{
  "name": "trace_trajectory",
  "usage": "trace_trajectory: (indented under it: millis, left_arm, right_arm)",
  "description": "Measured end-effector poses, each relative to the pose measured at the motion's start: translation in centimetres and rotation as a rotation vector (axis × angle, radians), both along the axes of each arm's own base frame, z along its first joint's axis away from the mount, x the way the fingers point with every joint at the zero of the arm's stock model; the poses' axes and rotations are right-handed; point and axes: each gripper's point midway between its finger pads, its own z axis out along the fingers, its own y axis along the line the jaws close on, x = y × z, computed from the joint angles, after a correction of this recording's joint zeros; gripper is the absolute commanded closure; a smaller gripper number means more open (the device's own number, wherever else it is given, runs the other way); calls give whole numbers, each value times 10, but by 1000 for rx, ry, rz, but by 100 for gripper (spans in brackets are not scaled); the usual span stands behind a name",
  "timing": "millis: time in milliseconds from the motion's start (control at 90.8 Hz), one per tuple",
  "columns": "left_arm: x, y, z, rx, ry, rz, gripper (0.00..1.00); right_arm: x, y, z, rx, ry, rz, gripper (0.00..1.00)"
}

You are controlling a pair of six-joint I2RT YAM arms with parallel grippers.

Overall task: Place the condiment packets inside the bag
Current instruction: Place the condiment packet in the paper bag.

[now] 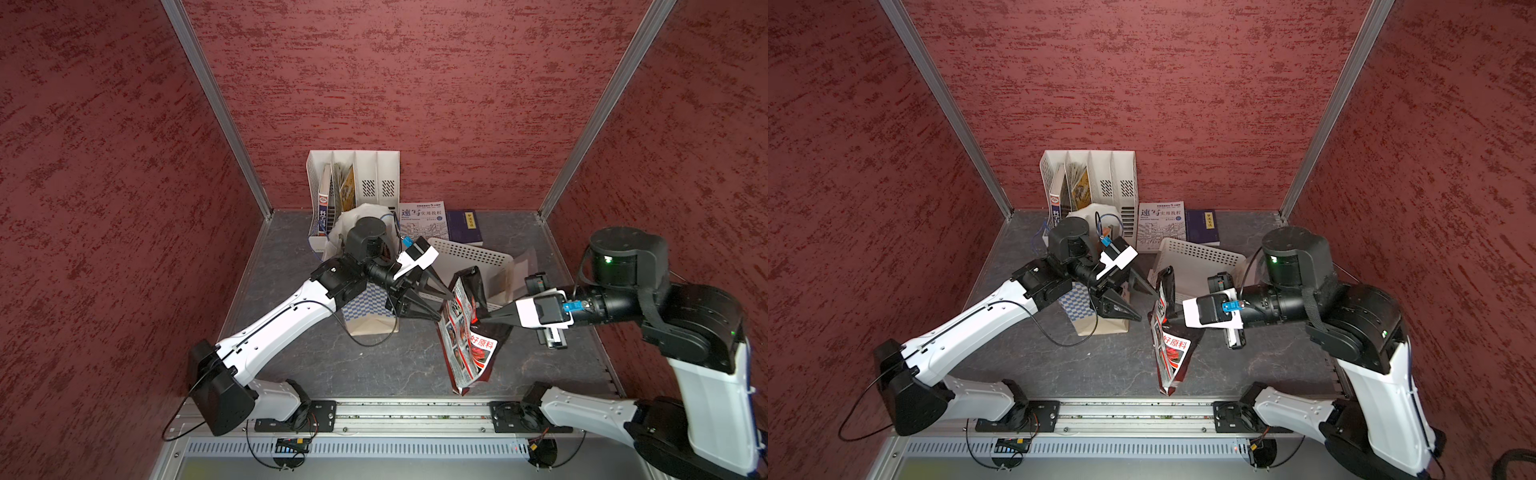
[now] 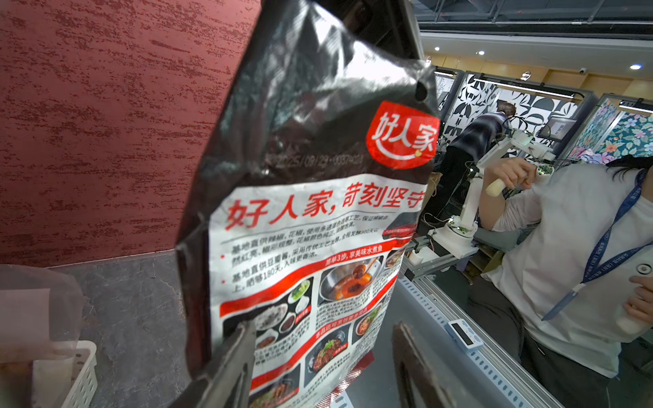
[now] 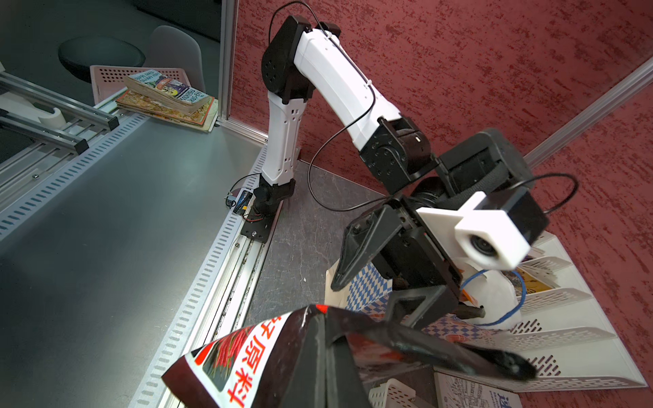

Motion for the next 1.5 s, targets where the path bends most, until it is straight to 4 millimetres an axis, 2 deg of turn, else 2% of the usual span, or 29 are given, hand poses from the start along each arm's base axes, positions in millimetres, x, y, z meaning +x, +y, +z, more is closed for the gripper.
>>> trace_trajectory:
  millis: [77, 165, 286, 386, 496, 584, 683, 815, 882, 981, 1091, 1212, 1234, 1311, 1377, 1499]
  left_arm:
    - [0, -1, -1, 1, 2, -4, 41]
    - [-1, -1, 0, -7, -8, -11, 32]
    - [-2, -1, 0, -9, -11, -12, 30]
    - [4, 4, 2, -10, -10, 11, 19]
    - [15, 17, 6, -26, -28, 84, 9]
    - [16, 22, 13, -39, -41, 114, 8]
    - [9, 19, 17, -43, -39, 97, 10]
    - [-10, 6, 15, -26, -27, 15, 10]
    - [-20, 1, 11, -17, -23, -18, 19]
    - [-25, -5, 7, -6, -13, -50, 60]
    - [-19, -10, 1, 7, 1, -52, 98]
    - [-19, -8, 0, 12, 8, -58, 100]
    - [-18, -7, 1, 13, 9, -52, 100]
    - [-11, -1, 2, 14, 13, -4, 100]
    - [2, 9, 3, 18, 29, 74, 100]
    - [35, 38, 7, 3, 44, 290, 100]
  right_arm:
    - [-1, 0, 1, 4, -2, 4, 100]
    - [-1, 0, 1, 7, -2, 7, 100]
    - [-3, 0, 2, 10, 1, 14, 100]
    - [-4, 0, 2, 12, 4, 20, 100]
    - [-6, 0, 3, 18, 6, 29, 100]
    - [-8, -1, 4, 22, 7, 36, 100]
    - [-10, 0, 4, 27, 9, 44, 100]
    - [-8, 2, 1, 23, 17, 46, 100]
    - [-8, 2, 2, 24, 17, 47, 100]
    - [-8, 2, 2, 25, 16, 48, 100]
    - [-8, 1, 3, 30, 12, 45, 100]
    - [-7, 0, 0, 35, 11, 22, 100]
    - [-6, -1, 0, 37, 13, 13, 97]
    - [-1, -2, -1, 53, 12, -32, 67]
    - [6, -3, -1, 72, 22, -85, 37]
    - [21, -7, -10, 93, 58, -207, 12]
